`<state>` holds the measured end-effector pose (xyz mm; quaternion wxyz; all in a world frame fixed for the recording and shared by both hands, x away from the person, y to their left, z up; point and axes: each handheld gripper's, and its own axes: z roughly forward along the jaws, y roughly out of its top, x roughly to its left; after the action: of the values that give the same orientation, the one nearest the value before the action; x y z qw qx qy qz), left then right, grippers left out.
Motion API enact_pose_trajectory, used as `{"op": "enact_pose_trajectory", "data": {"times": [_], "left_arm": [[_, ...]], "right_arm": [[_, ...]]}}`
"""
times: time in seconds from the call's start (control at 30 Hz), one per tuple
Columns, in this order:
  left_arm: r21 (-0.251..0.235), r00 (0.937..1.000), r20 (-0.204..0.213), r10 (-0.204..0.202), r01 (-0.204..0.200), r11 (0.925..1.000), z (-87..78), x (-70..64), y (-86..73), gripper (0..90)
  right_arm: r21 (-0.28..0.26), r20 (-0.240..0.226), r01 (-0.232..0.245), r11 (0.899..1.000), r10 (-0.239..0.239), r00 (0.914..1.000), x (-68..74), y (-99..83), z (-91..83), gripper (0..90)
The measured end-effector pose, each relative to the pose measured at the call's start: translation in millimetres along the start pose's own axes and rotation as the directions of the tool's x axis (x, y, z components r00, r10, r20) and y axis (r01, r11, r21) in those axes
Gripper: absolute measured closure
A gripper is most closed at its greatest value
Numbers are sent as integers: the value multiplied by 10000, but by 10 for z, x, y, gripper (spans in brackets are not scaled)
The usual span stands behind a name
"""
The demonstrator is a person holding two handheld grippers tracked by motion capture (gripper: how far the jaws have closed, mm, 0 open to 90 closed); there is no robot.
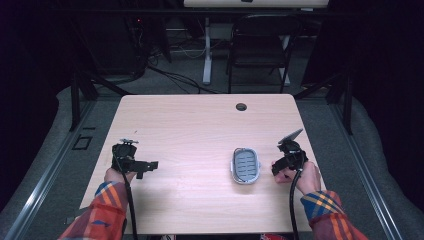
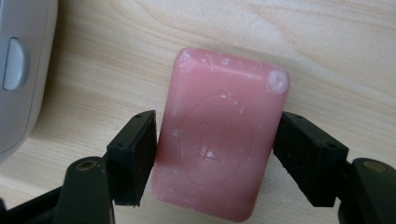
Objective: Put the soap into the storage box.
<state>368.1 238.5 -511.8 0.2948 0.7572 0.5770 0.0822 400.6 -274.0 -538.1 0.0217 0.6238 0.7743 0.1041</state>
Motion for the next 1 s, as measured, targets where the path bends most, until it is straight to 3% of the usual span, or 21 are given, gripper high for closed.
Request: {"op": "enact_pose_trajectory", "data": {"times": [0.2, 0.83, 0.93, 0.97, 1.0], "left_arm": [[48, 10000, -17, 5, -5, 10000, -5, -2, -2, 2], [93, 10000, 7, 0, 0, 10000, 0, -4, -1, 3], [77, 10000, 9, 19, -19, 10000, 0, -4, -1, 3], [93, 10000, 19, 22, -22, 10000, -1, -4, 0, 3], [94, 10000, 19, 27, -27, 10000, -2, -4, 0, 3]], "right_arm": [[155, 75, 85, 9998, -86, 9999, 6, -3, 1, 361], [301, 80, 311, 9991, -314, 9995, -14, -8, 13, 363], [146, -134, 202, 9997, -200, 9997, -43, -17, 15, 364], [382, -58, 439, 9983, -437, 9990, -61, -8, -10, 365], [249, -179, 290, 9993, -286, 9994, -60, -12, -14, 365]]}}
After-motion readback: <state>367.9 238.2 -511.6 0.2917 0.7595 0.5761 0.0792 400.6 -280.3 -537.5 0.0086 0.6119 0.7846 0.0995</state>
